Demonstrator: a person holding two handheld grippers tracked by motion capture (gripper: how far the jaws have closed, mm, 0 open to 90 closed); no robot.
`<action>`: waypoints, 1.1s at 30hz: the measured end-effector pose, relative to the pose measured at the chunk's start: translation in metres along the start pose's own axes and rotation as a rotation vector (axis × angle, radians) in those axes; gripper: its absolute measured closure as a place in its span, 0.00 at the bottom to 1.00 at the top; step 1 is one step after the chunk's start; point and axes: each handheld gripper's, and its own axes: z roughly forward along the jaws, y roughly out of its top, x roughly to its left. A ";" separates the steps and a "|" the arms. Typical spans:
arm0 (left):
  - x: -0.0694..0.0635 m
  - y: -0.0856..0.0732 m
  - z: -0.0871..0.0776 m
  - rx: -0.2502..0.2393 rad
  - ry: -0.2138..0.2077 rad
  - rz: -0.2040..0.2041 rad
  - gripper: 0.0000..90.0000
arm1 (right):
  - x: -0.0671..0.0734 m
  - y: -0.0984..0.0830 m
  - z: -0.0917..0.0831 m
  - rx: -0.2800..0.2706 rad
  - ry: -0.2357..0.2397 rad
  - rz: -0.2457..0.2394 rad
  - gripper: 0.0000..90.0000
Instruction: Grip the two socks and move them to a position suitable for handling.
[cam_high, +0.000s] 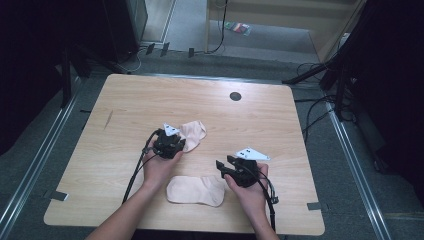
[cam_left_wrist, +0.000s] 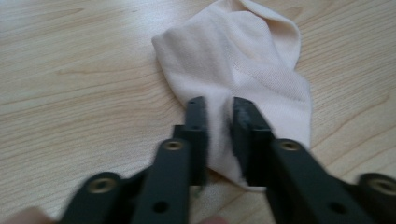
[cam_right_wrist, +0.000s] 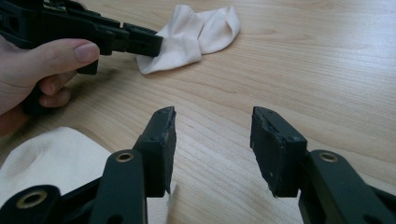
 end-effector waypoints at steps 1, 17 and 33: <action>0.001 0.001 -0.002 -0.004 0.003 0.001 0.94 | 0.000 0.000 0.000 0.000 0.001 0.002 0.57; 0.003 -0.032 -0.075 -0.114 -0.161 -0.022 0.97 | 0.004 0.000 0.001 0.001 0.003 -0.008 0.57; 0.042 -0.064 -0.075 -0.178 -0.114 -0.144 0.53 | 0.056 0.035 0.035 0.044 0.099 -0.079 0.72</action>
